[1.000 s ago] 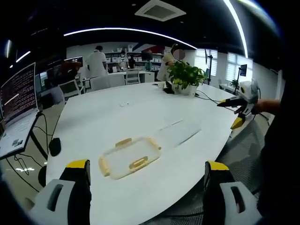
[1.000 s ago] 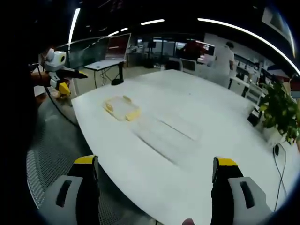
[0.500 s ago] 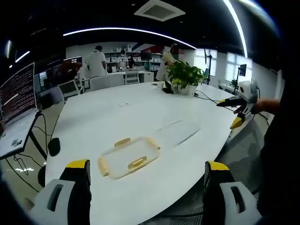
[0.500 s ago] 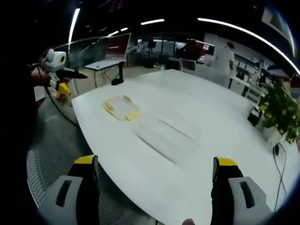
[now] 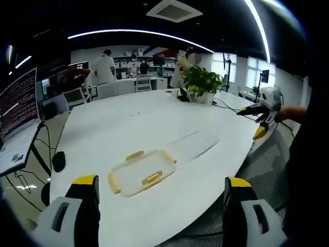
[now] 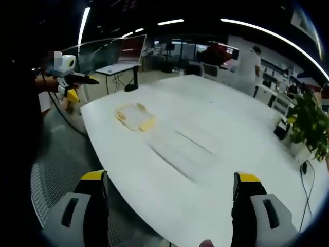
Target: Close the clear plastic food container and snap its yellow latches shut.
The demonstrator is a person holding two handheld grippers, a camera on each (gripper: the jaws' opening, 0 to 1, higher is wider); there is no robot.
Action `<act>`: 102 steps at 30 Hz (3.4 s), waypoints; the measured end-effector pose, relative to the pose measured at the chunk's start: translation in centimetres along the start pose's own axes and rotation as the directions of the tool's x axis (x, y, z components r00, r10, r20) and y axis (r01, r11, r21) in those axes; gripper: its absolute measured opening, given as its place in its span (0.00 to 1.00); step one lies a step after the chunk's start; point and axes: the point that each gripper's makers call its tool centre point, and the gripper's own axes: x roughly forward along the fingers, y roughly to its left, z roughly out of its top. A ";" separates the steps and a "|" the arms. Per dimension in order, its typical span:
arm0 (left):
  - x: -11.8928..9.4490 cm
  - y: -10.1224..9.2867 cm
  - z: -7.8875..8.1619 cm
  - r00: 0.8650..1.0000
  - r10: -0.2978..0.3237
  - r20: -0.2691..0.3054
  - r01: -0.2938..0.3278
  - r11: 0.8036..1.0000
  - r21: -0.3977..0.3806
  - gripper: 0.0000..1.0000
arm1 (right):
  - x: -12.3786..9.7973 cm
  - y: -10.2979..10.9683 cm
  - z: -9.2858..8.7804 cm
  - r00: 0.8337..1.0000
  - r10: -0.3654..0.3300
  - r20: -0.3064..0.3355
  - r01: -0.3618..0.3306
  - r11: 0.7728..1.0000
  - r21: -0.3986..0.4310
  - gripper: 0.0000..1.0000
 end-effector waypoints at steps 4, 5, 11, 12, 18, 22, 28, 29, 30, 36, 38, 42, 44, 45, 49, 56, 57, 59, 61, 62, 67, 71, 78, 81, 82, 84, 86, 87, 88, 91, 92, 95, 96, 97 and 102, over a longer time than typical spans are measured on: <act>0.0 0.7 0.2 1.000 -0.005 -0.008 0.005 1.000 0.013 0.99 | 0.3 -0.2 0.5 1.000 0.015 -0.003 -0.015 1.000 -0.017 1.00; 0.0 0.9 0.2 1.000 -0.005 -0.009 0.005 1.000 0.016 0.99 | 0.3 -0.3 0.6 1.000 0.017 -0.003 -0.018 1.000 -0.021 1.00; -0.1 2.0 0.3 1.000 -0.004 -0.021 0.004 1.000 0.031 0.99 | 0.9 -0.7 1.5 0.999 0.038 -0.008 -0.039 0.998 -0.053 1.00; -0.1 2.1 0.2 1.000 -0.004 -0.024 0.005 0.999 0.034 0.99 | 1.0 -0.8 1.7 0.999 0.043 -0.008 -0.044 0.997 -0.060 1.00; 0.0 2.8 0.5 1.000 -0.011 -0.025 0.012 0.999 0.039 0.99 | 1.6 -1.0 2.6 0.997 0.070 -0.014 -0.071 0.994 -0.088 0.99; 0.2 3.2 0.3 0.999 -0.021 -0.042 0.023 0.998 0.050 0.99 | 1.9 -1.1 3.0 0.996 0.091 -0.026 -0.093 0.989 -0.111 0.99; 0.5 3.7 0.2 0.997 -0.039 -0.064 0.043 0.997 0.067 0.98 | 2.6 -1.2 3.5 0.990 0.129 -0.050 -0.135 0.981 -0.143 0.98; 0.6 3.8 0.2 0.997 -0.042 -0.069 0.047 0.996 0.071 0.98 | 2.8 -1.2 3.6 0.990 0.134 -0.052 -0.141 0.979 -0.146 0.98; 0.7 3.9 0.1 0.996 -0.046 -0.075 0.052 0.996 0.078 0.98 | 2.9 -1.2 3.7 0.989 0.139 -0.055 -0.146 0.977 -0.153 0.98; 1.3 4.4 0.2 0.994 -0.061 -0.096 0.071 0.992 0.108 0.96 | 3.8 -1.4 4.1 0.983 0.166 -0.084 -0.179 0.967 -0.180 0.97; 1.5 4.5 0.2 0.992 -0.067 -0.103 0.079 0.990 0.119 0.95 | 4.0 -1.3 4.2 0.981 0.171 -0.088 -0.185 0.965 -0.185 0.96; 1.9 4.8 0.2 0.989 -0.087 -0.122 0.104 0.984 0.142 0.93 | 4.5 -1.4 4.4 0.977 0.187 -0.103 -0.204 0.958 -0.200 0.96; 2.1 4.9 0.1 0.986 -0.091 -0.139 0.113 0.980 0.161 0.93 | 4.8 -1.4 4.6 0.974 0.197 -0.110 -0.216 0.954 -0.210 0.96; 2.2 5.1 0.2 0.986 -0.092 -0.142 0.116 0.979 0.171 0.92 | 5.0 -1.4 4.7 0.973 0.199 -0.115 -0.220 0.951 -0.217 0.96; 2.6 5.4 0.6 0.985 -0.099 -0.144 0.125 0.975 0.186 0.91 | 5.6 -1.3 5.1 0.969 0.214 -0.121 -0.237 0.943 -0.235 0.95; 3.5 5.7 0.2 0.976 -0.122 -0.181 0.163 0.959 0.233 0.87 | 6.8 -0.9 5.9 0.961 0.240 -0.139 -0.270 0.923 -0.273 0.93; 3.6 5.7 0.1 0.975 -0.123 -0.188 0.167 0.956 0.240 0.87 | 7.1 -0.9 6.1 0.960 0.244 -0.140 -0.275 0.921 -0.276 0.92; 3.8 5.8 -0.2 0.969 -0.129 -0.210 0.183 0.949 0.259 0.86 | 7.5 -0.8 6.3 0.957 0.253 -0.143 -0.284 0.918 -0.278 0.92; 4.1 5.8 -0.4 0.966 -0.134 -0.221 0.192 0.944 0.268 0.86 | 7.8 -0.7 6.3 0.954 0.260 -0.148 -0.293 0.913 -0.283 0.92; 4.2 5.8 -0.5 0.965 -0.137 -0.226 0.197 0.943 0.270 0.85 | 8.0 -0.6 6.4 0.953 0.263 -0.152 -0.297 0.911 -0.287 0.92; 4.8 6.0 -1.1 0.956 -0.147 -0.253 0.222 0.928 0.300 0.82 | 9.3 -0.3 6.7 0.946 0.279 -0.168 -0.319 0.896 -0.308 0.89; 5.4 6.4 -1.6 0.947 -0.148 -0.286 0.244 0.909 0.338 0.79 | 10.3 0.1 7.2 0.939 0.294 -0.179 -0.338 0.883 -0.325 0.88; 6.5 7.2 -2.1 0.930 -0.159 -0.331 0.286 0.880 0.379 0.76 | 12.2 1.4 7.7 0.926 0.315 -0.209 -0.372 0.859 -0.353 0.85; 6.9 7.5 -2.3 0.924 -0.164 -0.345 0.299 0.871 0.389 0.74 | 13.1 2.1 8.1 0.920 0.330 -0.212 -0.387 0.850 -0.357 0.83; 7.0 7.5 -2.4 0.922 -0.165 -0.351 0.304 0.868 0.393 0.74 | 13.2 2.2 8.1 0.919 0.330 -0.215 -0.389 0.848 -0.361 0.82; 7.2 7.6 -2.6 0.916 -0.165 -0.366 0.318 0.856 0.408 0.72 | 13.9 2.7 8.1 0.914 0.332 -0.231 -0.399 0.836 -0.378 0.80; 7.4 7.7 -3.0 0.906 -0.160 -0.392 0.334 0.839 0.429 0.70 | 14.3 2.9 8.1 0.911 0.330 -0.246 -0.405 0.826 -0.392 0.80; 7.5 7.7 -3.2 0.903 -0.159 -0.398 0.338 0.835 0.434 0.68 | 14.5 3.1 8.1 0.909 0.333 -0.251 -0.410 0.822 -0.396 0.79; 7.7 7.8 -3.3 0.900 -0.160 -0.405 0.345 0.830 0.438 0.67 | 14.8 3.4 8.2 0.906 0.340 -0.253 -0.418 0.817 -0.398 0.79; 8.1 8.1 -3.6 0.892 -0.162 -0.421 0.357 0.824 0.440 0.65 | 15.5 4.0 8.3 0.897 0.354 -0.264 -0.436 0.803 -0.405 0.77; 8.2 8.2 -3.7 0.890 -0.163 -0.426 0.361 0.823 0.439 0.65 | 15.8 4.2 8.3 0.893 0.357 -0.273 -0.444 0.797 -0.409 0.77; 8.5 8.4 -3.8 0.886 -0.163 -0.434 0.368 0.817 0.445 0.64 | 16.4 4.6 8.3 0.887 0.362 -0.288 -0.456 0.784 -0.420 0.76; 8.6 8.5 -3.9 0.884 -0.163 -0.438 0.371 0.814 0.446 0.64 | 16.6 4.8 8.3 0.884 0.367 -0.290 -0.462 0.780 -0.421 0.75; 8.7 8.6 -4.0 0.883 -0.164 -0.440 0.374 0.813 0.446 0.63 | 16.8 4.9 8.4 0.882 0.370 -0.293 -0.466 0.778 -0.421 0.75; 9.1 9.0 -4.5 0.873 -0.166 -0.460 0.387 0.808 0.444 0.60 | 17.8 5.2 8.7 0.876 0.380 -0.297 -0.478 0.767 -0.428 0.71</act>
